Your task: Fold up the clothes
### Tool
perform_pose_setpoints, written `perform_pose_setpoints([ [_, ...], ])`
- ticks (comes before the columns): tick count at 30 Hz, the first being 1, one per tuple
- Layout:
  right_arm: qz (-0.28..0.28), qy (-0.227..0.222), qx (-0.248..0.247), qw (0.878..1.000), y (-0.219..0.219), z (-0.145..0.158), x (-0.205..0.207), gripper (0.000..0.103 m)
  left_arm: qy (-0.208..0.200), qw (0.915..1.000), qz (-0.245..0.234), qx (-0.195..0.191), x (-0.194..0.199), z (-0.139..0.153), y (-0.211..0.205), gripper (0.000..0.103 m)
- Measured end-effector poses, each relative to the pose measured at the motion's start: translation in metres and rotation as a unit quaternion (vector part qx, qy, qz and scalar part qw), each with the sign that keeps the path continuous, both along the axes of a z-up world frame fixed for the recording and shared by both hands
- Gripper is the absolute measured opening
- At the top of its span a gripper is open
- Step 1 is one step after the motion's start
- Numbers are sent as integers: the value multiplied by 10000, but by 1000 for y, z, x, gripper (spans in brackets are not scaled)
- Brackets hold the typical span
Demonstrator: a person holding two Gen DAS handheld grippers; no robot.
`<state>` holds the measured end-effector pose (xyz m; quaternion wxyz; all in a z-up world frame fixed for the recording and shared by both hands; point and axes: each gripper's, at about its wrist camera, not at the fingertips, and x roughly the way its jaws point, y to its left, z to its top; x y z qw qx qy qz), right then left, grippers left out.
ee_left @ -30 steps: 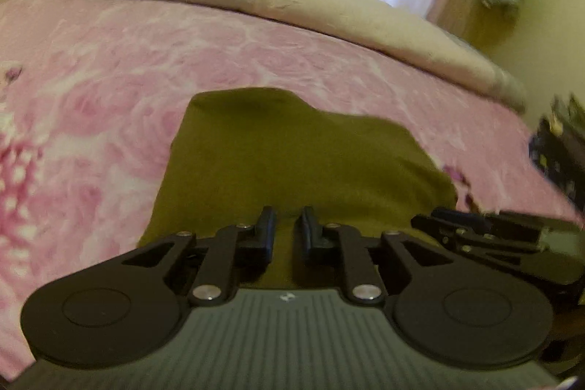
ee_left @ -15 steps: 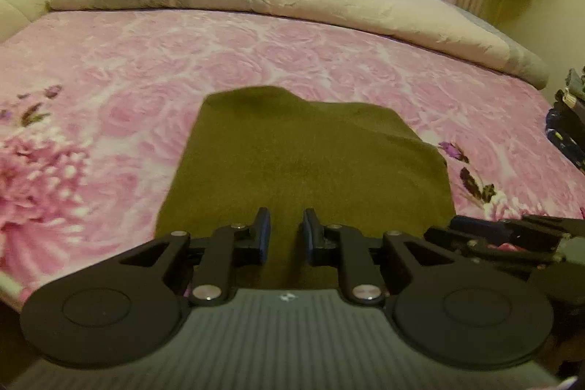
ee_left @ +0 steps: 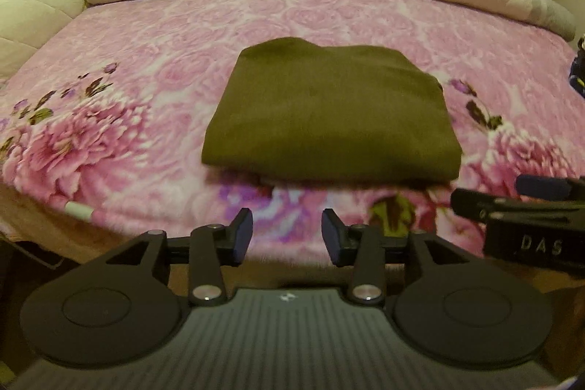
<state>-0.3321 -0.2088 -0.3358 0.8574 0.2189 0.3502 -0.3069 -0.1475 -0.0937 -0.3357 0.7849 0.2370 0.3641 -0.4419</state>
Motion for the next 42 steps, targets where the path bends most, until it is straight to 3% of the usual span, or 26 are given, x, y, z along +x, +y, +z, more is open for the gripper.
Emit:
perform_pose_setpoints([
  [21, 10, -56, -199, 9998, 44, 31, -38, 84, -170, 9994, -150, -247, -39, 25, 46, 41],
  [36, 32, 68, -157, 9998, 38, 25, -29, 84, 46, 9997, -95, -226, -23, 14, 39, 41],
  [38, 39, 42, -121, 9999, 34, 21, -30, 84, 133, 9994, -83, -322, -14, 12, 39, 41],
  [42, 55, -348, 119, 9993, 12, 11, -41, 84, 783, 9918, 74, -1010, 37, 9, 47, 41],
])
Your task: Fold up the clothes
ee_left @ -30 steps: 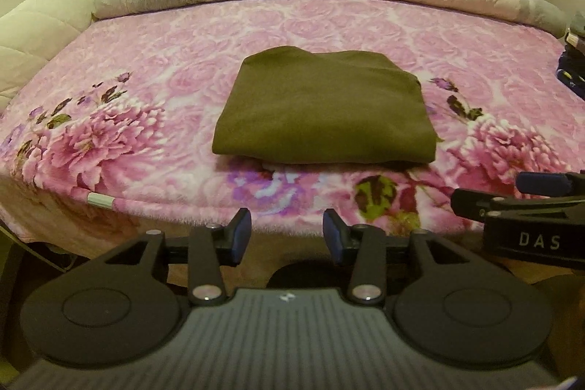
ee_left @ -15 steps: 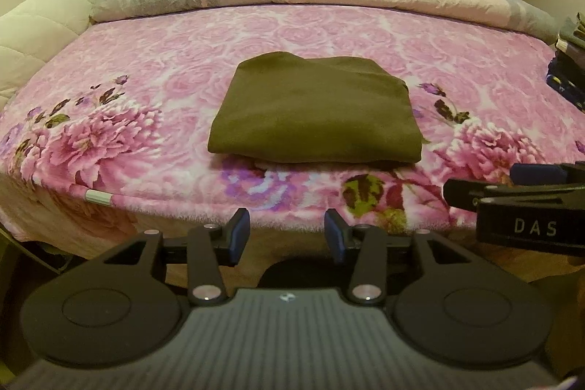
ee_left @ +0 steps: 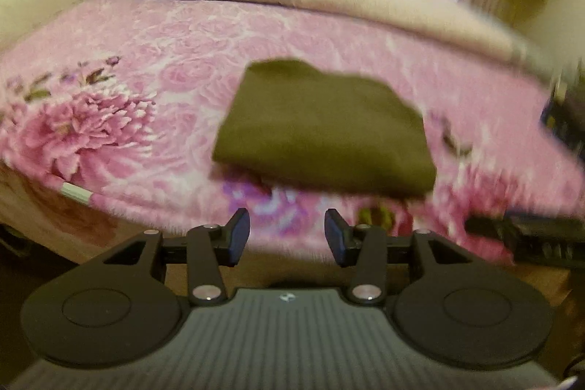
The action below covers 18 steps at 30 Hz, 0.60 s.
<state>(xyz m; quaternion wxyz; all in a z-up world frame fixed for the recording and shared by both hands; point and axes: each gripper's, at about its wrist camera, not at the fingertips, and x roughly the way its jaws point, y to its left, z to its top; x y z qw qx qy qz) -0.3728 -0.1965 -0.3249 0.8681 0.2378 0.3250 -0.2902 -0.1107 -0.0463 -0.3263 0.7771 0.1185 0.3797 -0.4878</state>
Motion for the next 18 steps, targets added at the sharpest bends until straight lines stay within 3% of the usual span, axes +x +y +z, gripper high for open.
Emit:
perform_pose_setpoints([
  [4, -274, -1000, 955, 9900, -45, -15, -28, 84, 978, 9925, 416, -599, 72, -5, 0, 44],
  [9, -953, -2177, 2356, 9423, -107, -42, -50, 84, 1691, 9803, 514, -882, 139, -30, -30, 46],
  [12, -1102, -2371, 2770, 9246, -134, -56, -40, 84, 2101, 9728, 433, -875, 167, -51, -54, 46],
  [18, -945, -2078, 3113, 9225, -175, -79, 11, 84, 2584, 9635, 131, -689, 199, -86, -101, 47],
])
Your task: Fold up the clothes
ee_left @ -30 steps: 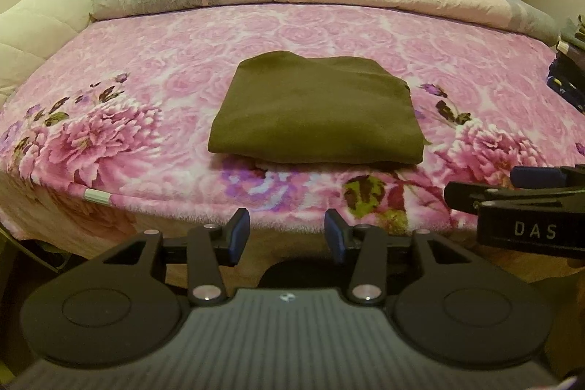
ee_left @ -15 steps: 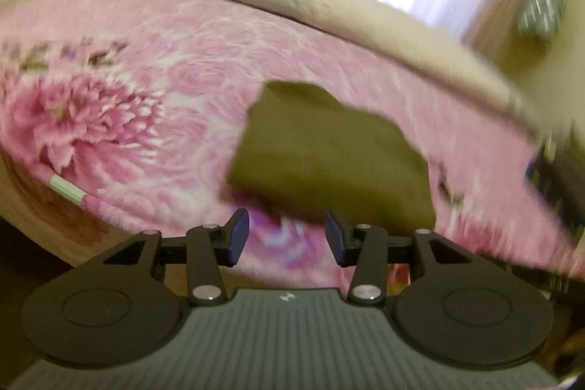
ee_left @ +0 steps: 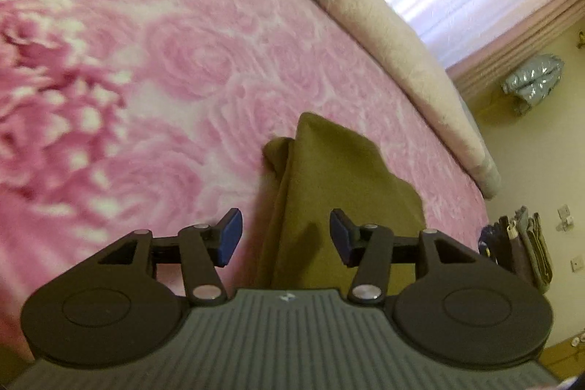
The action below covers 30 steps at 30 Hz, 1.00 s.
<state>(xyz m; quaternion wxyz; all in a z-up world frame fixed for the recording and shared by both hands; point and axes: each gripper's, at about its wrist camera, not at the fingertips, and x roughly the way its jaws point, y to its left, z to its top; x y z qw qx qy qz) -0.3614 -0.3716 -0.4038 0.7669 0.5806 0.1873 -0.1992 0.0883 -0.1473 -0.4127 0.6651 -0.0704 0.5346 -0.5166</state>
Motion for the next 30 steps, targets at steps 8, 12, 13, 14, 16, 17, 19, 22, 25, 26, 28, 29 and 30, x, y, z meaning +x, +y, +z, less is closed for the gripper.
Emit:
perform_pose_setpoints([
  [8, 1165, -20, 27, 9932, -50, -13, 69, 77, 952, 9953, -135, -133, 24, -31, -35, 42],
  [12, 1168, -101, 421, 9922, -60, -25, 74, 53, 1184, 9918, -464, 113, 19, -34, -58, 24],
  [13, 1126, -142, 530, 9921, -62, -29, 73, 45, 1313, 9898, -522, 176, 17, -37, -64, 21],
  [14, 1078, -158, 665, 9918, -63, -32, 74, 40, 1333, 9896, -494, 237, 15, -37, -69, 16],
  [16, 874, -142, 1153, 9894, -64, -39, 75, 21, 1372, 9889, -440, 358, 11, -35, -78, 13],
  [17, 780, -109, 1268, 9888, -65, -37, 75, 20, 1281, 9899, -416, 442, 9, -28, -81, 12],
  [19, 674, -4, 1301, 9892, -66, -23, 74, 18, 1258, 9900, -446, 447, 6, -6, -82, 11],
  [22, 492, 2, 1273, 9906, -68, 15, 62, 18, 1366, 9883, -568, 375, 0, 36, -90, 10],
  [25, 198, -25, 1237, 9921, -72, 67, 39, 18, 1498, 9844, -897, 215, -16, 86, -114, 10],
  [26, 46, -42, 1198, 9928, -74, 86, 28, 18, 1531, 9824, -1056, 171, -23, 103, -127, 10],
  [28, -266, -80, 1117, 9934, -78, 125, 6, 18, 1578, 9765, -1467, 54, -45, 137, -162, 10],
  [29, -456, -114, 1067, 9932, -79, 143, -8, 18, 1611, 9727, -1671, -9, -58, 153, -179, 10],
  [30, -679, -155, 998, 9926, -80, 161, -24, 18, 1642, 9684, -1874, -72, -70, 168, -196, 10],
])
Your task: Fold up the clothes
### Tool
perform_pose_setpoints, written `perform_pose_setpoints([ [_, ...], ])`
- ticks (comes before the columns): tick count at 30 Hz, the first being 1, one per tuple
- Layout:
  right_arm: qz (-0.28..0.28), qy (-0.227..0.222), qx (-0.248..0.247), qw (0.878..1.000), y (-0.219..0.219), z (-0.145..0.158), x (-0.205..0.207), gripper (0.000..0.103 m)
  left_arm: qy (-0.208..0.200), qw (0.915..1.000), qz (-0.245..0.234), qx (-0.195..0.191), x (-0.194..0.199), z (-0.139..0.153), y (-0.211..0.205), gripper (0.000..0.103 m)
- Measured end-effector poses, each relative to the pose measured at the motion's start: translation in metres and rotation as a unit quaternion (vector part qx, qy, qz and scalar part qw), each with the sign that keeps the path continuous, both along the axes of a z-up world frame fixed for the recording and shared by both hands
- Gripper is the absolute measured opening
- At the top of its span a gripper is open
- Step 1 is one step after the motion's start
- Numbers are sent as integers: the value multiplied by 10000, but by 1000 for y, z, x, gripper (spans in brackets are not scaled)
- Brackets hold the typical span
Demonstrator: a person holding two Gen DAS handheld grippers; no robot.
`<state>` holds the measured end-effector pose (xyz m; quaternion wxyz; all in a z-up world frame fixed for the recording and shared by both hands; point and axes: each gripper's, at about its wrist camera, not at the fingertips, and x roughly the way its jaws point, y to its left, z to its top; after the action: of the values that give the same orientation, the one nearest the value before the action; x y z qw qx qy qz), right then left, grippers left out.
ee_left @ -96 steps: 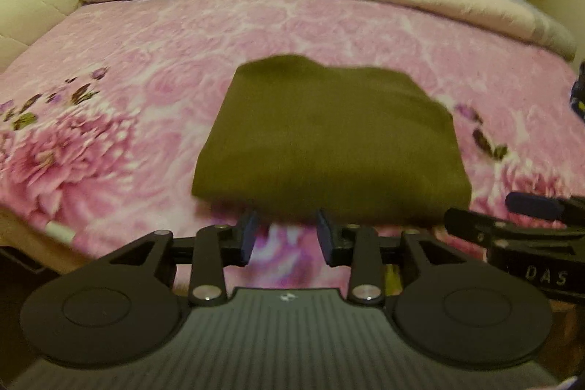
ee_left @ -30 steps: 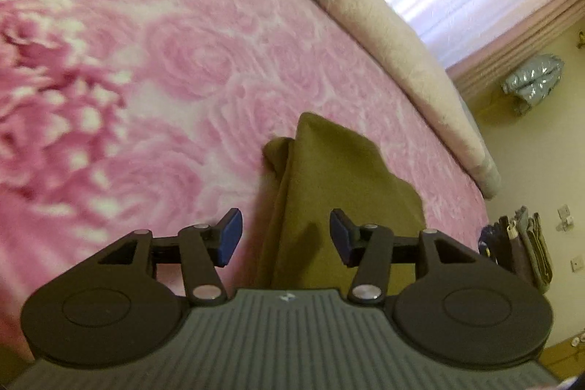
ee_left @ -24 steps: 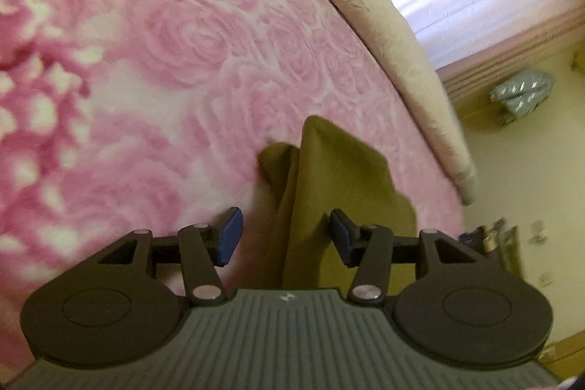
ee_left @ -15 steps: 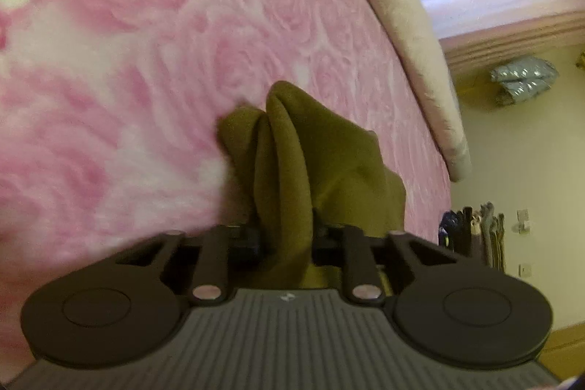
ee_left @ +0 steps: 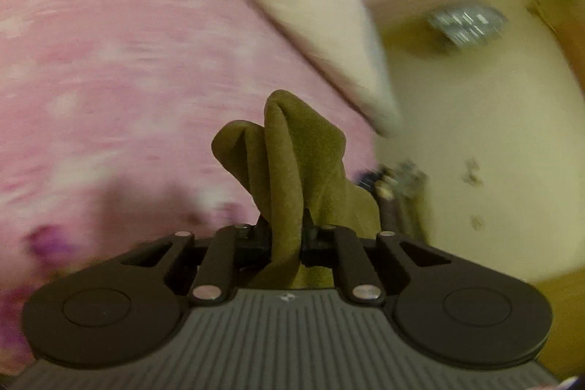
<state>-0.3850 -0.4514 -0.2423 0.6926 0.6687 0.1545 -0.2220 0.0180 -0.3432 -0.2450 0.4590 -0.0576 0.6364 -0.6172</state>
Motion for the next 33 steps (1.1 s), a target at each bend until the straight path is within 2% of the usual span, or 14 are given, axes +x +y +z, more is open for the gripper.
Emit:
perform_pose_setpoints([
  [4, -1077, -19, -341, 9936, -3, 56, -74, 18, 74, 9942, -1006, -378, -73, 41, -89, 10],
  [9, -2416, 13, -603, 9685, -17, 92, -188, 18, 177, 9752, -2091, -708, -205, 75, -208, 10],
  [14, -3093, 100, -892, 9467, -74, 115, -302, 18, 339, 9643, -2474, -881, -331, 94, -306, 10],
  [18, -3280, 210, -1131, 9376, -143, 137, -376, 18, 397, 9594, -2541, -1159, -418, 117, -385, 10],
  [24, -3384, 325, -1378, 9303, -248, 150, -444, 18, 269, 9579, -2532, -1328, -499, 127, -484, 10],
  [29, -3432, 226, -1150, 9319, -305, 129, -475, 18, 74, 9582, -2570, -1252, -533, 108, -519, 10],
  [33, -3480, 189, -890, 9331, -322, 105, -489, 18, 1, 9579, -2659, -1086, -542, 84, -535, 10],
])
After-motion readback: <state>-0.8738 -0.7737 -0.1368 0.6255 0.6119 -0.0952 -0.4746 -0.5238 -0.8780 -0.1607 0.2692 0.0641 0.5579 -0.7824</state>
